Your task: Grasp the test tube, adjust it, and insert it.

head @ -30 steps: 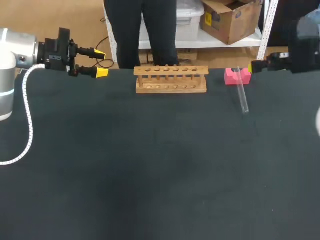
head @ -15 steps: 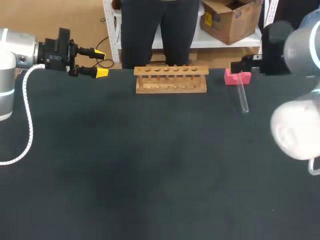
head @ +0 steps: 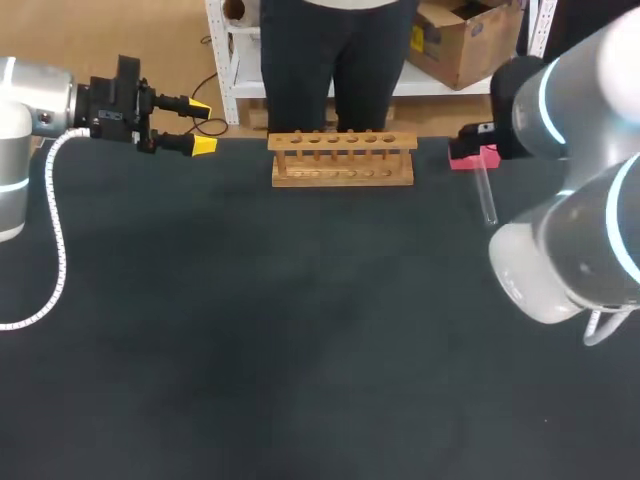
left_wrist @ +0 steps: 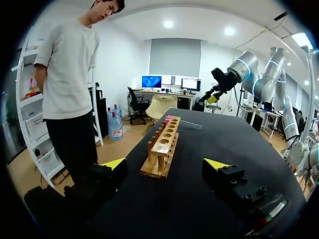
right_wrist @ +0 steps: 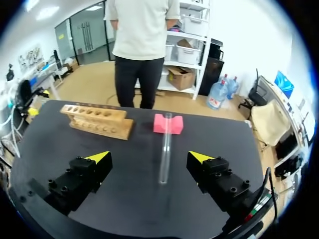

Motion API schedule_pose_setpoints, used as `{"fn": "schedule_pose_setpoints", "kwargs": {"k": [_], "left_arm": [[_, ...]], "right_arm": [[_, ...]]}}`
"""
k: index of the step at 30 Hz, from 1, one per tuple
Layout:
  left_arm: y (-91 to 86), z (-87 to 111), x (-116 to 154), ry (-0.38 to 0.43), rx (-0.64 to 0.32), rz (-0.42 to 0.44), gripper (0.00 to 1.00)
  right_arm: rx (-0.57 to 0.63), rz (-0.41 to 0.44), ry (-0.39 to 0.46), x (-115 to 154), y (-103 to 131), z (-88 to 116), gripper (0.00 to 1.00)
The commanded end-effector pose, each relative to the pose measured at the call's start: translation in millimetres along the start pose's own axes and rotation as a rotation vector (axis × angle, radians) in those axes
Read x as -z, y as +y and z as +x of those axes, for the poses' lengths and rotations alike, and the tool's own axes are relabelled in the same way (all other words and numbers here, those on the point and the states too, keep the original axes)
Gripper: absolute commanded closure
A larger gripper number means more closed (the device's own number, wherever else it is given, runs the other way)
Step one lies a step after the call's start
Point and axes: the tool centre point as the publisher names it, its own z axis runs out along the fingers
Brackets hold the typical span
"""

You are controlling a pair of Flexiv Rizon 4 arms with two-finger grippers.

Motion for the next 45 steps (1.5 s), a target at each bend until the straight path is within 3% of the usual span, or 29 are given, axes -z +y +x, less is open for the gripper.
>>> {"fn": "schedule_pose_setpoints", "kwargs": {"k": [1, 9, 13, 25, 45], "left_arm": [[-0.2, 0.3, 0, 0.000, -0.001, -0.001, 0.00], [-0.2, 0.3, 0, 0.000, -0.001, -0.001, 0.00], [-0.2, 0.3, 0, 0.000, -0.001, -0.001, 0.00], [-0.2, 0.3, 0, 0.000, -0.001, -0.001, 0.00], [-0.2, 0.3, 0, 0.000, -0.001, -0.001, 0.00]], "right_arm": [[0.005, 0.389, -0.004, -20, -5, -1, 0.00], [0.023, 0.278, -0.009, -42, -17, 0, 0.00], [0.003, 0.171, 0.003, -52, -25, 5, 0.00], [0.006, 0.037, 0.048, -80, -35, 19, 0.00], [0.032, -0.045, 0.078, -125, -36, 14, 0.00]]}}
